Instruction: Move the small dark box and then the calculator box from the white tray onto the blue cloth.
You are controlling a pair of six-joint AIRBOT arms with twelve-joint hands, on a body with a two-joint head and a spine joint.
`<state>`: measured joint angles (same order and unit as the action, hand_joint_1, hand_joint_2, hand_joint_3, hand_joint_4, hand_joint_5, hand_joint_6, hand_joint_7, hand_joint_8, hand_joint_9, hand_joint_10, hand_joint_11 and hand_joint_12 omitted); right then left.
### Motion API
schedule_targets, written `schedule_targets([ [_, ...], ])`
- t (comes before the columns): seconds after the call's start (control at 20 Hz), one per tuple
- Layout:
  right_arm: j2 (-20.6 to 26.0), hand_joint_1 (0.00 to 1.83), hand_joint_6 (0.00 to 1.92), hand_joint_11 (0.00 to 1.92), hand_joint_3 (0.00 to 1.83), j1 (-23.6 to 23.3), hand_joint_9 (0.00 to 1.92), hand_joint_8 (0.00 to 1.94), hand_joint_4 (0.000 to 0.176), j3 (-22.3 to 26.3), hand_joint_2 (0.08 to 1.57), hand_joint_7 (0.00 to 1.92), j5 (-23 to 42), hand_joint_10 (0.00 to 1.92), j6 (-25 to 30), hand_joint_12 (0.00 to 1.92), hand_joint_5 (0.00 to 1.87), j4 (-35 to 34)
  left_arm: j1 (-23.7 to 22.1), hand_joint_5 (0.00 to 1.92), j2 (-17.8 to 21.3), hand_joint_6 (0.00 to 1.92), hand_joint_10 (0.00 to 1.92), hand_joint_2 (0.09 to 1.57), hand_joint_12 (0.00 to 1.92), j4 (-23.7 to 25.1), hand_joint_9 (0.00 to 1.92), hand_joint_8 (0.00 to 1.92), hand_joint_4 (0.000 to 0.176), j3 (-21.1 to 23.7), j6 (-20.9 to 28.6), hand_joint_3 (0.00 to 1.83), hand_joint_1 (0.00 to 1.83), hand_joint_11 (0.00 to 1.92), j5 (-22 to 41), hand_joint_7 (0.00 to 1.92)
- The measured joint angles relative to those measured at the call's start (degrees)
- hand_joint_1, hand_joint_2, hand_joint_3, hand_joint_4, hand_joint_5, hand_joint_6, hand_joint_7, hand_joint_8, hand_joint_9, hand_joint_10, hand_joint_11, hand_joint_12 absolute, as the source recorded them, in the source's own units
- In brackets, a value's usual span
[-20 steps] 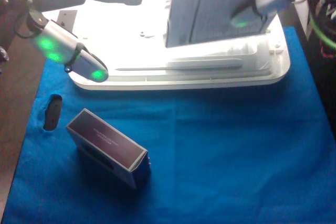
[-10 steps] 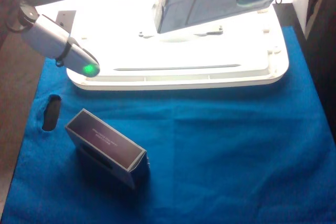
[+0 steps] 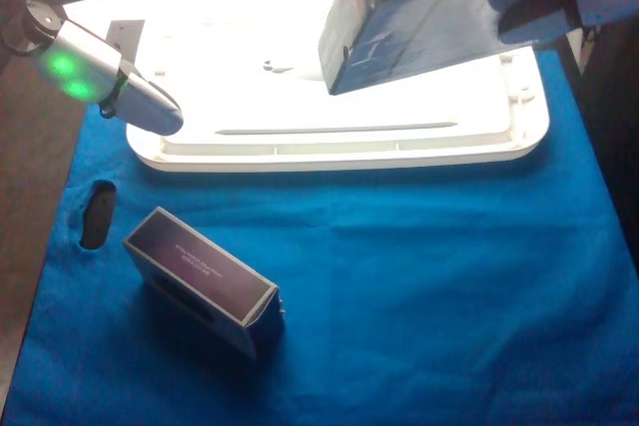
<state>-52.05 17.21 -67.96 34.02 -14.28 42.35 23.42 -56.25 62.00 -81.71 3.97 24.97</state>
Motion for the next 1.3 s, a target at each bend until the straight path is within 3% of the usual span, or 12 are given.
schedule_targets([
  [0.15, 1.2, 1.28, 0.73, 1.17, 0.0, 0.0, 1.67, 0.98, 0.0, 2.1, 1.1, 1.13, 0.5, 0.09, 0.04, 1.37, 0.95, 1.2, 0.5, 0.22, 0.02, 0.0, 0.0, 0.78, 0.36, -1.68, 0.21, 0.0, 0.0, 0.0, -1.38, 0.01, 0.73, 0.0, -0.33, 0.24],
  [0.2, 2.05, 1.21, 0.79, 1.18, 0.0, 0.0, 1.67, 0.57, 0.0, 3.04, 1.08, 1.3, 0.66, 0.12, 0.02, 1.42, 1.05, 1.73, 0.63, 0.21, 0.04, 0.0, 0.0, 0.78, 0.36, -2.49, 0.21, 0.0, 0.0, 0.0, -1.68, 0.01, 0.72, 0.0, -0.37, 0.23],
  [0.3, 3.5, 1.18, 0.79, 1.13, 0.01, 0.33, 1.33, 0.29, 0.0, 4.39, 1.07, 1.45, 1.05, 1.07, 0.04, 1.69, 1.08, 2.49, 0.63, 0.2, 0.04, 0.0, 0.0, 0.79, 0.36, -2.51, 0.21, 0.0, 0.0, 0.0, -1.86, 0.01, 0.71, 0.0, -0.55, 0.23],
  [0.45, 4.31, 1.17, 0.9, 1.09, 0.0, 2.75, 1.23, 0.62, 0.0, 5.4, 1.1, 1.34, 1.11, 1.32, 0.04, 1.81, 1.02, 2.97, 1.03, 0.21, 0.04, 0.0, 0.01, 0.78, 0.37, -3.08, 0.23, 0.0, 0.0, 0.0, -2.05, 0.0, 0.73, 0.01, -0.57, 0.24],
  [0.5, 4.46, 1.17, 0.92, 1.03, 0.0, 3.48, 1.23, 0.41, 0.0, 5.73, 1.1, 1.32, 0.81, 1.01, 0.02, 1.61, 1.01, 2.97, 1.05, 0.2, 0.04, 0.0, 0.0, 0.78, 0.37, -3.06, 0.23, 0.0, 0.0, 0.0, -2.08, 0.0, 0.72, 0.01, -0.57, 0.23],
  [0.6, 4.57, 1.28, 0.83, 1.09, 0.01, 4.33, 1.42, 0.68, 0.0, 5.81, 1.07, 1.26, 0.96, 0.39, 0.04, 1.28, 0.96, 2.8, 1.05, 0.18, 0.04, 0.0, 0.0, 0.78, 0.36, -3.13, 0.21, 0.0, 0.0, 0.0, -2.08, 0.0, 0.69, 0.0, -0.76, 0.22],
  [0.7, 4.5, 1.17, 0.88, 1.08, 0.0, 5.33, 1.47, 0.15, 0.0, 5.81, 1.09, 1.4, 1.29, 0.45, 0.07, 1.53, 1.02, 2.49, 1.18, 0.19, 0.04, 0.0, 0.0, 0.78, 0.36, -3.15, 0.21, 0.0, 0.0, 0.0, -2.14, 0.0, 0.68, 0.0, -0.76, 0.22],
  [0.8, 3.54, 1.16, 0.94, 1.07, 0.0, 6.64, 1.37, 0.02, 0.0, 5.57, 1.11, 1.45, 1.09, 0.73, 0.04, 1.62, 0.99, 2.82, 1.2, 0.19, -0.04, 0.0, 0.0, 0.78, 0.34, -3.13, 0.2, 0.0, 0.0, 0.0, -2.36, 0.0, 0.68, 0.0, -0.92, 0.22],
  [0.85, 2.51, 1.26, 0.8, 1.0, 0.0, 7.48, 1.34, 0.61, 0.0, 5.11, 1.09, 1.27, 0.9, 0.5, 0.07, 1.39, 0.98, 2.93, 1.22, 0.2, -0.09, 0.0, 0.0, 0.78, 0.34, -3.15, 0.2, 0.0, 0.0, 0.0, -2.36, 0.0, 0.68, 0.01, -0.83, 0.23],
  [1.0, 0.24, 1.27, 0.97, 1.0, 0.0, 9.11, 1.38, 0.88, 0.0, 3.3, 1.11, 1.15, 1.01, 0.18, 1.55, 1.2, 0.86, 2.91, 1.62, 0.2, -0.09, 0.0, 0.0, 0.78, 0.34, -3.37, 0.21, 0.01, 0.0, 0.0, -2.45, 0.0, 0.68, 0.01, -0.79, 0.24],
  [1.1, -0.96, 1.26, 0.91, 0.98, 0.0, 10.32, 1.38, 1.09, 0.0, 1.9, 1.13, 1.06, 1.01, 0.38, 2.91, 1.4, 0.85, 2.47, 2.05, 0.19, -0.09, 0.0, 0.0, 0.78, 0.3, -3.17, 0.19, 0.0, 0.0, 0.0, -2.49, 0.0, 0.69, 0.0, -0.96, 0.23],
  [1.3, -2.49, 1.27, 0.98, 1.02, 0.0, 12.09, 1.32, 0.89, 0.0, 0.63, 1.11, 1.14, 0.52, 0.36, 3.98, 1.36, 0.87, 2.47, 2.08, 0.2, -0.39, 0.0, 0.01, 0.78, 0.3, -3.67, 0.21, 0.01, 0.0, 0.0, -2.49, 0.0, 0.68, 0.02, -1.09, 0.25],
])
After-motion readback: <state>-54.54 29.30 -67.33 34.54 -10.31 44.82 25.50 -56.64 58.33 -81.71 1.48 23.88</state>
